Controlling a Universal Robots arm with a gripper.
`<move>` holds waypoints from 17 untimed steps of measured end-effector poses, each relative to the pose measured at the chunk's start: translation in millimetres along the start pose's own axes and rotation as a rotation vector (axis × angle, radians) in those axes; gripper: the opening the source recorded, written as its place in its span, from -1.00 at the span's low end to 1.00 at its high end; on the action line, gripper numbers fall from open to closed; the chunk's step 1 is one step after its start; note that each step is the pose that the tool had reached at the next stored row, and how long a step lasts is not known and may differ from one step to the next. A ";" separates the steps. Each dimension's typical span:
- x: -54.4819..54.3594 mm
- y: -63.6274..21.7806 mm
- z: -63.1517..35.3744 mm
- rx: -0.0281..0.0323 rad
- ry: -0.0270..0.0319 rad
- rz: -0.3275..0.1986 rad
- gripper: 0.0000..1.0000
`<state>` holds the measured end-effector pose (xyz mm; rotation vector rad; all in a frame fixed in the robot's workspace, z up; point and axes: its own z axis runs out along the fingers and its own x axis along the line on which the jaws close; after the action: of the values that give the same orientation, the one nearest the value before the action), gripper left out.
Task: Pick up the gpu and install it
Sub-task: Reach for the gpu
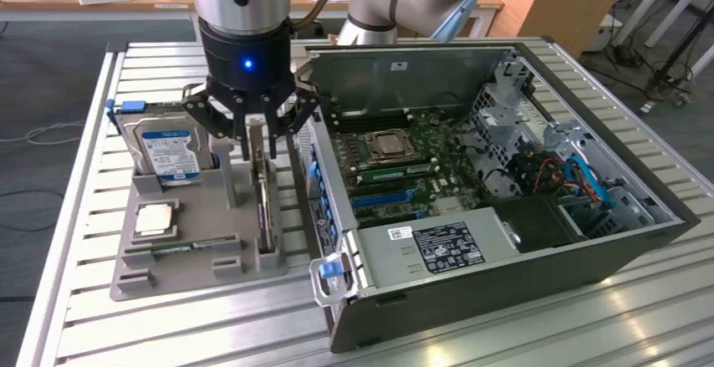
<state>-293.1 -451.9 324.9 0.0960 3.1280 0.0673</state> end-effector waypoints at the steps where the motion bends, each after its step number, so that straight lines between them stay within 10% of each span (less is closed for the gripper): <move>1: 0.4 -0.1 0.0 0.0000 0.0000 0.000 -0.25; 17: 2.1 -2.4 15.8 -0.0001 0.0000 0.000 -0.25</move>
<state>-295.2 -453.5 309.0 0.0961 3.1279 0.0675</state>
